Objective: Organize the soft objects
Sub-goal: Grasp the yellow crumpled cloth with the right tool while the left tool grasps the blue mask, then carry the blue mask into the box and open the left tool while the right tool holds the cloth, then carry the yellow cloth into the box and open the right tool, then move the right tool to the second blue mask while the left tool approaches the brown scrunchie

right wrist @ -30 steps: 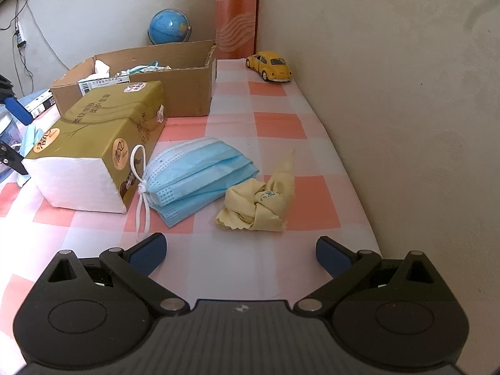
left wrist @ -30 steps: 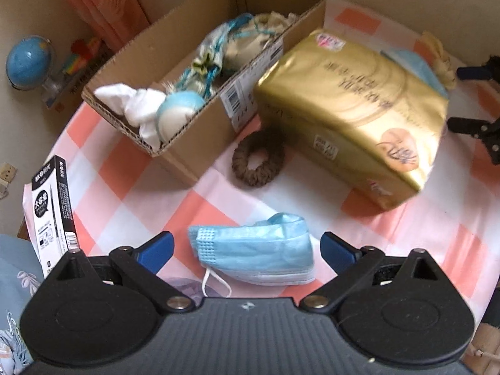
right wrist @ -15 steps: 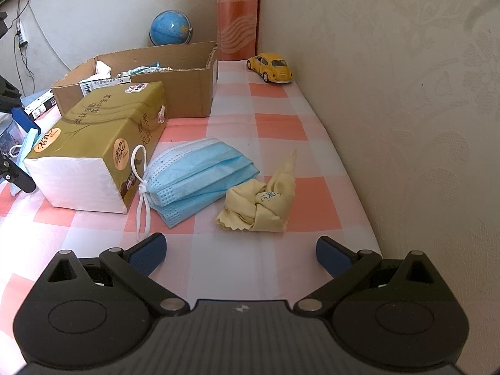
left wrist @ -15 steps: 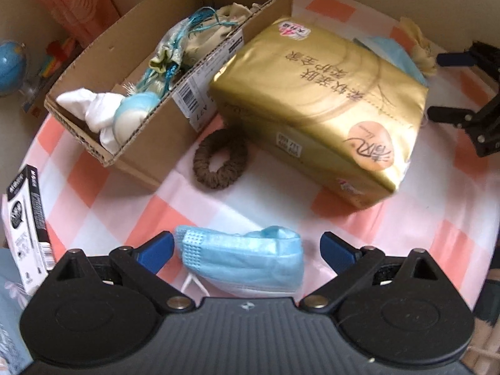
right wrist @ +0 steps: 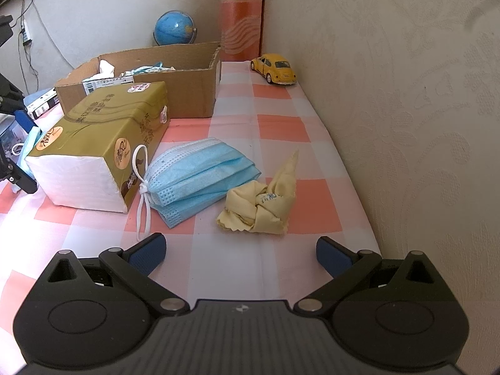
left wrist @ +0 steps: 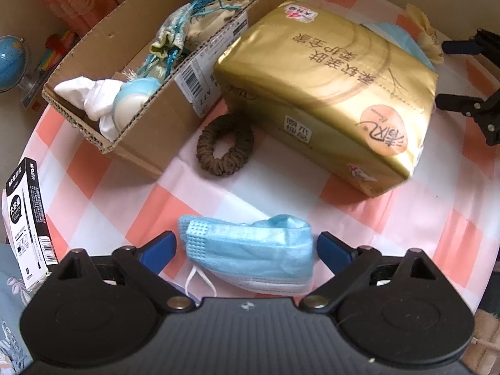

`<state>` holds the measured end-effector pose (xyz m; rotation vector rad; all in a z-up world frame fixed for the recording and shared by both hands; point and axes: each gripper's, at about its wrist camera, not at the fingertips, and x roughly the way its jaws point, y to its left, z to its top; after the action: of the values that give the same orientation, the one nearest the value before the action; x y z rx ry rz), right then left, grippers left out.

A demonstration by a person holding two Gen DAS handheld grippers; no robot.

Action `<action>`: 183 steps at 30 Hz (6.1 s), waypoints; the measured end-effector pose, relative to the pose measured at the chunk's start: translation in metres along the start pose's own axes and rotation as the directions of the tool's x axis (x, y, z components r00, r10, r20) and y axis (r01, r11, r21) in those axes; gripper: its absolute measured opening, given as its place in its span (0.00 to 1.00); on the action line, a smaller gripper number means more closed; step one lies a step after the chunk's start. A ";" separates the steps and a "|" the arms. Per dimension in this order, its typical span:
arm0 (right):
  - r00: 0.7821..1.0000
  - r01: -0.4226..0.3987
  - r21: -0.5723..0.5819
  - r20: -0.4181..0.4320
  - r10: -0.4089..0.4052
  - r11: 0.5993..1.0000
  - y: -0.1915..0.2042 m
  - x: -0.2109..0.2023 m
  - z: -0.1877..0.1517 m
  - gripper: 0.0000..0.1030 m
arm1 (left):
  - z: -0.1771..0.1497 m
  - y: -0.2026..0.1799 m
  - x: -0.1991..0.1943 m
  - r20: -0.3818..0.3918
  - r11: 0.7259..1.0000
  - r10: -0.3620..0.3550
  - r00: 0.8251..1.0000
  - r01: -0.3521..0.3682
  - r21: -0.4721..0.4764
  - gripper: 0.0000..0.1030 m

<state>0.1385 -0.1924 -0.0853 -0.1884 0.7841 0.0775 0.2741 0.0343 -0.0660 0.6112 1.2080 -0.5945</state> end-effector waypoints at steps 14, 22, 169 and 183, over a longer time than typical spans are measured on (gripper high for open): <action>1.000 -0.001 -0.043 0.022 0.002 0.999 -0.010 0.007 0.019 0.62 | -0.008 0.005 -0.004 0.030 0.999 -0.038 0.999 0.039 -0.028 0.78; 1.000 -0.018 -0.011 0.021 0.018 1.000 -0.013 -0.001 0.021 0.45 | -0.012 -0.002 -0.012 0.045 0.999 -0.025 0.999 0.027 -0.041 0.64; 0.996 -0.007 -0.060 -0.084 0.002 0.998 0.000 0.050 0.091 1.00 | -0.061 -0.081 -0.105 0.448 0.922 0.220 0.867 -0.035 -0.386 0.99; 0.999 0.036 -0.117 -0.030 -0.039 0.993 -0.001 -0.008 0.058 1.00 | -0.062 -0.076 -0.100 0.437 0.915 0.212 0.874 -0.020 -0.402 0.99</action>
<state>0.1735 -0.1815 -0.0390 -0.3151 0.8086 0.0847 0.1540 0.0345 0.0071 0.1787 0.7809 -0.3534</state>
